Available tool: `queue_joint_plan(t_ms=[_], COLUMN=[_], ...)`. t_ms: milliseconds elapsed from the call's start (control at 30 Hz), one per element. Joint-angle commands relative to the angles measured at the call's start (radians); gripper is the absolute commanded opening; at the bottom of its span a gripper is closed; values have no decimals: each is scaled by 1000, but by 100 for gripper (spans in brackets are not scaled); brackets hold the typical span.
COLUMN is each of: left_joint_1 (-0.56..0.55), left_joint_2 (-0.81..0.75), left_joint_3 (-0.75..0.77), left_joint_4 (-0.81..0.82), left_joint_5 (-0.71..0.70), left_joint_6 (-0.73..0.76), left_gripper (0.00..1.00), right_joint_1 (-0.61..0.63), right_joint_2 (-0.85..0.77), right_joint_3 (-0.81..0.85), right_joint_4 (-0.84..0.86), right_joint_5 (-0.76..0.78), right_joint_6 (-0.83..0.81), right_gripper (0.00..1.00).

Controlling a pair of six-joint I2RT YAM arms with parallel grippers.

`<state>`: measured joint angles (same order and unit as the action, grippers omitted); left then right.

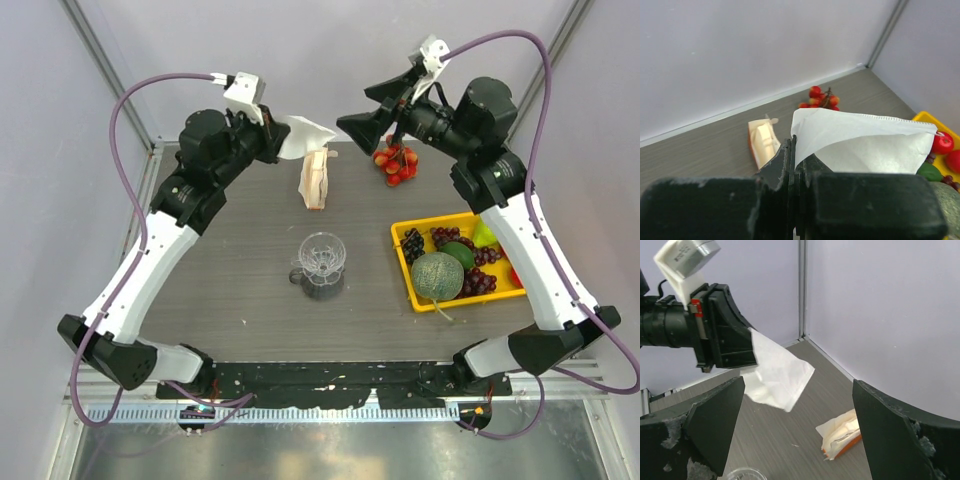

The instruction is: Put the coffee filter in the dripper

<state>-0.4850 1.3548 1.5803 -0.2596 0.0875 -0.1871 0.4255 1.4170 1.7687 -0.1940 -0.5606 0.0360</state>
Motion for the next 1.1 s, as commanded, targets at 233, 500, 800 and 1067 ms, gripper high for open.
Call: queue_joint_plan(t_ms=[233,500,800,1067], left_joint_1=[-24,-38,-41,-41], left_joint_2=[33,6,-37,-78], left_joint_3=[98,64,7,-69], left_joint_4=[-50,0,66,152], left_joint_5=[-186,-118,-49,-28], left_joint_6=[17,5,-12,-5], left_gripper=[0,0,0,0], right_joint_1=[142,156,154,142], right_joint_2=[-10,88,135,123], right_joint_3=[-15,67,98,80], right_joint_4=[48,-2,-39,-59], right_joint_5=[135,215,266,298], right_joint_6=[-179,-191,-179,-159], right_gripper=[95,96,97,77])
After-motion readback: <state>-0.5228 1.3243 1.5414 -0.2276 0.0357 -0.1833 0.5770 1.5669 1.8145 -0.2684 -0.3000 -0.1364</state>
